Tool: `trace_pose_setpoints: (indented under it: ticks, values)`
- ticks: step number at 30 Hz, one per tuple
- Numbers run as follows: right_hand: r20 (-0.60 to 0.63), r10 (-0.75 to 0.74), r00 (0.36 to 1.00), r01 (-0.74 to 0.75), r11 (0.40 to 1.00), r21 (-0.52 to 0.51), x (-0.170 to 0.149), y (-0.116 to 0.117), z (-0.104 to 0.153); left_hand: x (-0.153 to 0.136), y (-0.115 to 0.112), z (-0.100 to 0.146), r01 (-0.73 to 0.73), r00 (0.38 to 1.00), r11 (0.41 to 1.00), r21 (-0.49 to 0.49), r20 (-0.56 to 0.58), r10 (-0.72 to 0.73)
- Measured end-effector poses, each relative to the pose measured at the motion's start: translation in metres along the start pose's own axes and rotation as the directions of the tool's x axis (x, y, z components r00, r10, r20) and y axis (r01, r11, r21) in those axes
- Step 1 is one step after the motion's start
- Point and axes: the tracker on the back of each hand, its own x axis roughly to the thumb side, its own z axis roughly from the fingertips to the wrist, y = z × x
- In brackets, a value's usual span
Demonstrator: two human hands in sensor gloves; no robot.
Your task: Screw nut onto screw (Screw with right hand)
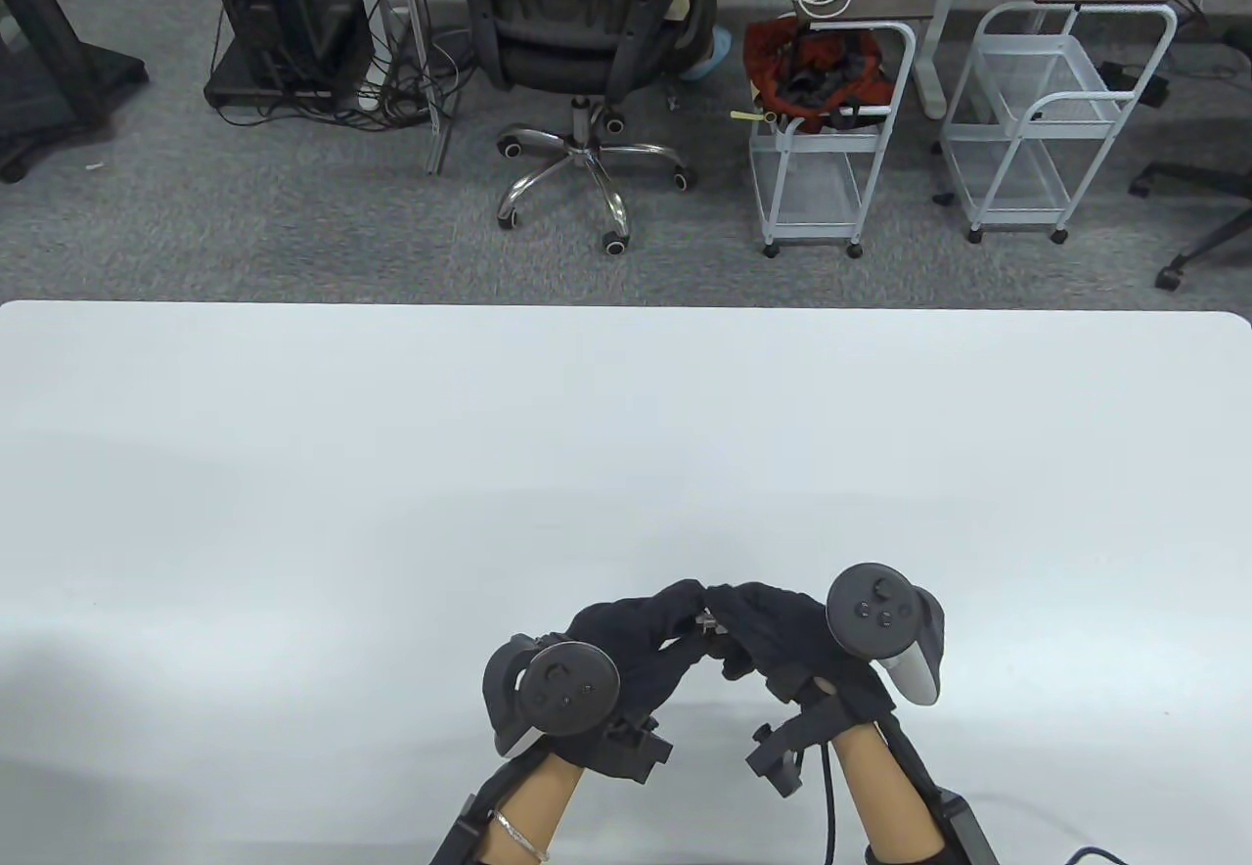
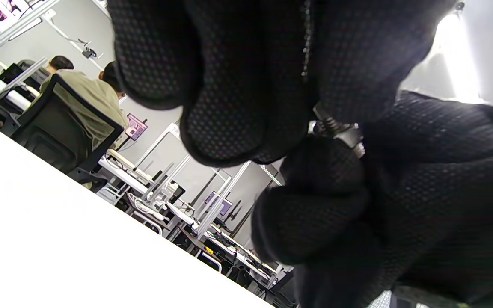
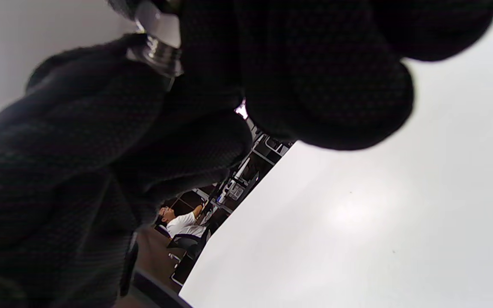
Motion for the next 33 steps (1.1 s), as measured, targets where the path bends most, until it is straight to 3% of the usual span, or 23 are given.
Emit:
trace_pose_setpoints:
  ticks: [5,9,11,14,16,18,19,24,29,33]
  values:
    - [-0.016,-0.001,1.0,0.004,0.977,0.212,0.0022,-0.0014,-0.0018,0.0003,0.0017,-0.0001,0.043,0.999,0.999,0.011,-0.002,-0.043]
    - [0.004,0.011,1.0,-0.011,1.0,-0.002,0.0007,-0.0007,-0.0004,0.002,-0.0003,-0.0001,0.007,1.0,1.0,0.004,-0.005,-0.007]
    - [0.007,0.006,1.0,-0.006,0.999,0.037,0.0007,-0.002,-0.0008,0.0017,0.0001,-0.0002,0.014,1.0,1.0,0.007,-0.004,-0.014]
    - [0.005,-0.027,1.0,0.026,0.981,0.19,0.0025,-0.0024,-0.0019,0.0003,0.0012,0.0001,0.027,1.0,0.999,0.019,-0.013,-0.027]
    - [0.023,0.002,1.0,-0.005,0.989,0.148,0.0017,-0.0024,-0.0013,0.0006,0.0011,0.0003,0.013,1.0,1.0,0.018,-0.015,-0.013]
    - [0.01,0.012,1.0,-0.012,1.0,0.009,0.0005,-0.0007,-0.0001,0.0008,-0.0011,0.0001,0.004,1.0,1.0,0.004,-0.005,-0.004]
    - [0.014,0.008,1.0,-0.008,1.0,-0.003,0.0004,-0.0001,-0.0004,0.0009,-0.0015,0.0003,0.005,1.0,1.0,0.007,-0.012,-0.005]
    - [0.004,-0.018,1.0,0.017,0.987,0.158,0.0029,-0.0015,-0.001,-0.0001,-0.0001,0.0006,0.015,1.0,1.0,0.017,-0.025,-0.015]
    - [0.016,0.009,1.0,-0.009,1.0,-0.021,0.0021,-0.0014,0.0008,-0.0004,-0.0022,0.0005,-0.022,1.0,1.0,0.001,-0.018,0.022]
    - [0.015,-0.011,1.0,0.008,0.987,0.163,0.0036,-0.0015,-0.0007,-0.0008,-0.0005,0.0008,0.022,0.999,1.0,0.019,-0.024,-0.022]
